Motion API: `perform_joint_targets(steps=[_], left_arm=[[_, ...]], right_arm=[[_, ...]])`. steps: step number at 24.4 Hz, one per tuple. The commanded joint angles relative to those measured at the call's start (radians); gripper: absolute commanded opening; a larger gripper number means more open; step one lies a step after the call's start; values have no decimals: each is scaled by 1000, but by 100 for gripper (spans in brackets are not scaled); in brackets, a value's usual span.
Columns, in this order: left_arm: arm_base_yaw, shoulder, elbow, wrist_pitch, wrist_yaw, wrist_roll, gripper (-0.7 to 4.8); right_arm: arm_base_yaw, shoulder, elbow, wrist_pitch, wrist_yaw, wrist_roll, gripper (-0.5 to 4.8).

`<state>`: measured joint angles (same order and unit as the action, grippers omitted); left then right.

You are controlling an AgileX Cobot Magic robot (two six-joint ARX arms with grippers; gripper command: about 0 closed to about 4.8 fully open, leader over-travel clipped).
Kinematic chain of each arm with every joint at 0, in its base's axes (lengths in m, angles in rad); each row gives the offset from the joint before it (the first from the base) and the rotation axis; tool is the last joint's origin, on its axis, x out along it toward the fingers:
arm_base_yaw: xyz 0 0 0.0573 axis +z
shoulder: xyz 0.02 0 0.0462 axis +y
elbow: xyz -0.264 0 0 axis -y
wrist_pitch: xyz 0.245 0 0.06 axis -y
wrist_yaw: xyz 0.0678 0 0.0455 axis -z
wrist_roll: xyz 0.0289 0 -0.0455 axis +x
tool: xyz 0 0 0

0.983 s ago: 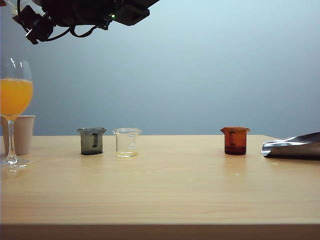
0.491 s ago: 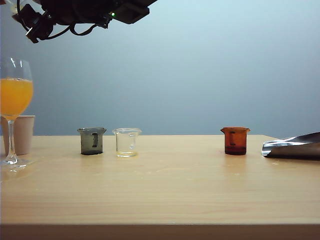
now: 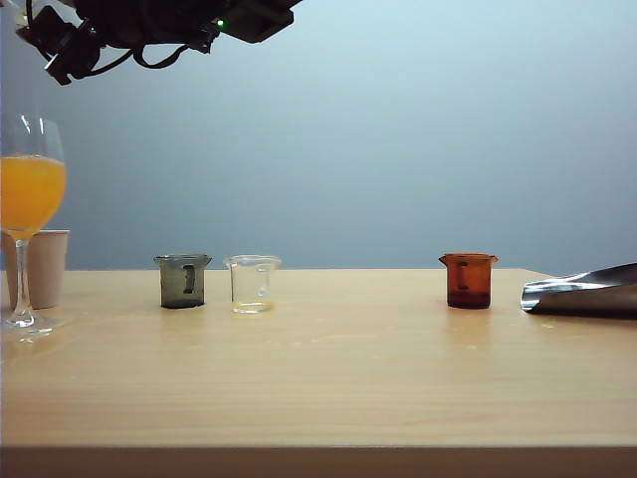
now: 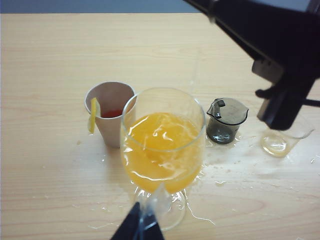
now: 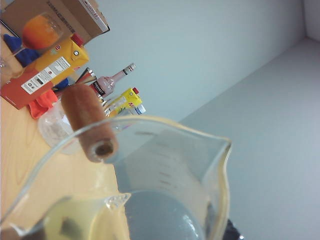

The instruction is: Pick up the third measuring cup from the left, pour the pineapple juice inside into the goblet, and finally put the measuring cup back in its original place.

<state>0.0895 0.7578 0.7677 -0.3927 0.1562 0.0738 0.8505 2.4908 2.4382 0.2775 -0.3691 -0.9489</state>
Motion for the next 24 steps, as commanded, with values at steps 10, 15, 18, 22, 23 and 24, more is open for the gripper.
perform_joint_targets(steps=[10,15,18,22,23,24], left_arm=[[0,-3,3,13,2,0,-4],[0,-3,3,13,2,0,-3],[0,-3,3,13,2,0,-3],[0,-3,3,13,2,0,-3],[0,-3,3,13,2,0,-3],[0,-3,3,13,2,0,-3]], right_arm=[[5,-9,23,10,-8,-25,103],[5,-9,23,10,-8,-53,103],[2,-9,22,10,-8,-55,103],[-2,-9,22,10,-8,-55,103],[-2,-9,22,10,-8,-55,103],[-4,-9,22,11,-8,-55,103]])
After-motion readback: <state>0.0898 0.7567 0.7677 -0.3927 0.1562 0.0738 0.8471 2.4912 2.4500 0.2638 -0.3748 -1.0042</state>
